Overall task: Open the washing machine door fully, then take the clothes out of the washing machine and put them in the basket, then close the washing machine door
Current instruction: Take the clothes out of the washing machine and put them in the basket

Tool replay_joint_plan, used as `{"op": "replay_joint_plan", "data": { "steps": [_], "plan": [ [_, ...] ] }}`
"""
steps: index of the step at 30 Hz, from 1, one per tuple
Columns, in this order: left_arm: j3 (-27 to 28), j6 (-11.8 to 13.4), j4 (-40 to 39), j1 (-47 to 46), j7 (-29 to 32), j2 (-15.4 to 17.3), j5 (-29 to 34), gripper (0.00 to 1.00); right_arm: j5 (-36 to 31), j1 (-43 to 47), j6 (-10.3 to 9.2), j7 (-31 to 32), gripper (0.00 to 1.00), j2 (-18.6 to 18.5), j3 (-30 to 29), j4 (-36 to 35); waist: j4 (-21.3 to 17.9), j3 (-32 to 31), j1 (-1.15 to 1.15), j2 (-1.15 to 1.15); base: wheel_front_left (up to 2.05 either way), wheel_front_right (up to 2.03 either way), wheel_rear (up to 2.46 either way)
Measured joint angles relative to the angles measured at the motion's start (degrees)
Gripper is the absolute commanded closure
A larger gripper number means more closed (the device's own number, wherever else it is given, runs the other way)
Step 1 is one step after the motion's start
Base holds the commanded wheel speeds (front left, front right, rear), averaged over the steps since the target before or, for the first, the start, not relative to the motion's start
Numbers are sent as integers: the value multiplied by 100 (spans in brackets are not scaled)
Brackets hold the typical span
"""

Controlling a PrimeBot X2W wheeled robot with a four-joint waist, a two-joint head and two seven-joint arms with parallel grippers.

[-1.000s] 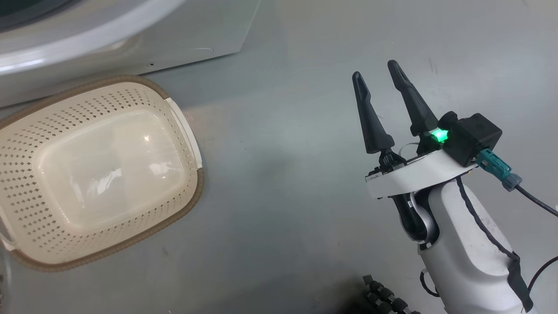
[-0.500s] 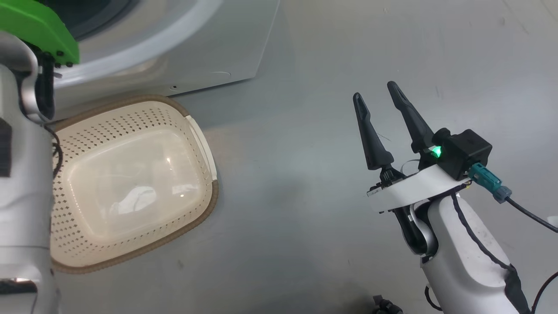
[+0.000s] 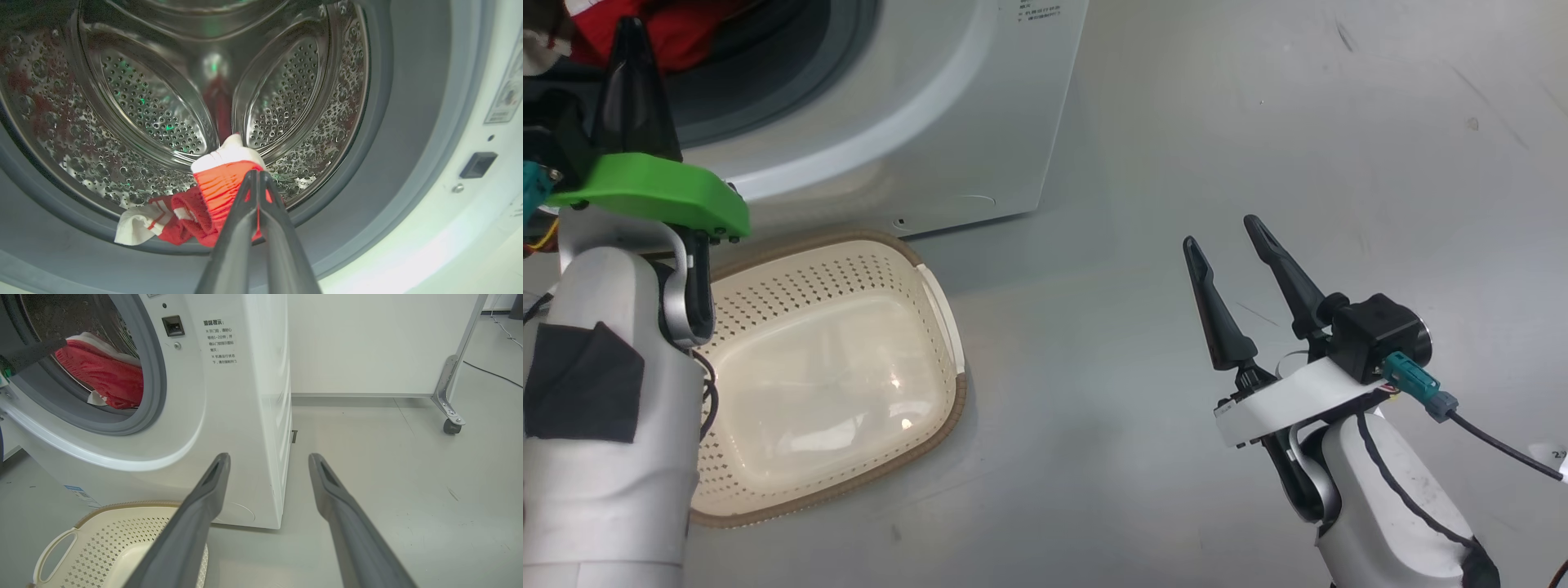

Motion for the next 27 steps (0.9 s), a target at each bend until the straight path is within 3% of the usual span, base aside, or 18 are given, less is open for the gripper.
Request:
{"op": "replay_joint_plan", "data": {
  "steps": [27],
  "plan": [
    [-126, 331, -2717, 1175, -266, -94, 482, 100, -121, 1021, -5, 0, 0, 1, 0, 159, 376, -1540, 0, 0, 0, 0, 0]
  ]
}}
